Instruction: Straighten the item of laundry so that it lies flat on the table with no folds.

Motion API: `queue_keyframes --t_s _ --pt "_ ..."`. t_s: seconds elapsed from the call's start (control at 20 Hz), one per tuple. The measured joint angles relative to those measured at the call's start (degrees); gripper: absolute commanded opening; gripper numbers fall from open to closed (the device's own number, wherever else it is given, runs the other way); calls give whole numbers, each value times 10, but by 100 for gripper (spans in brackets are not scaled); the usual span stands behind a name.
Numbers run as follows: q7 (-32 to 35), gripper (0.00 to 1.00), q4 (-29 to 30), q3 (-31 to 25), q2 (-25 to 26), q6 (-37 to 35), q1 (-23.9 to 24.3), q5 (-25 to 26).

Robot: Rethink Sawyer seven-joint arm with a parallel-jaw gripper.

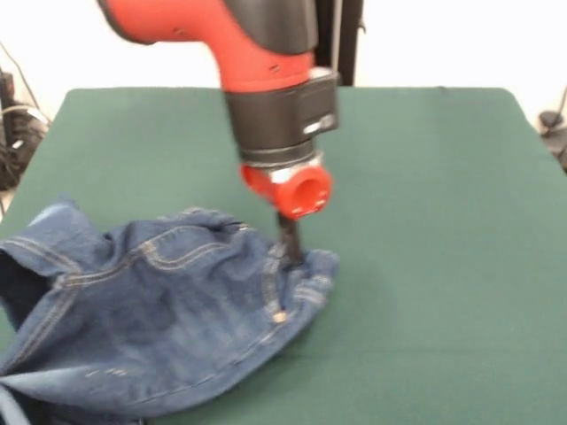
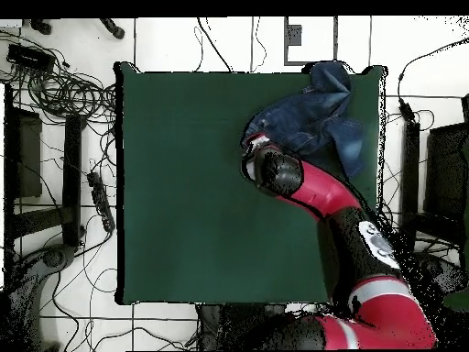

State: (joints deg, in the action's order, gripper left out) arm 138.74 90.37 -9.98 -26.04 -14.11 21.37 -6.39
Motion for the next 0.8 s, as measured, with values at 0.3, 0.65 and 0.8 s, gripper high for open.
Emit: queue_keyframes --t_s 0.3,0.65,0.8 --pt "35 0 46 2 -60 0 -58 -68" --pt "46 0 119 2 -134 0 -69 -105" --pt "46 0 148 0 -162 0 -61 -113"
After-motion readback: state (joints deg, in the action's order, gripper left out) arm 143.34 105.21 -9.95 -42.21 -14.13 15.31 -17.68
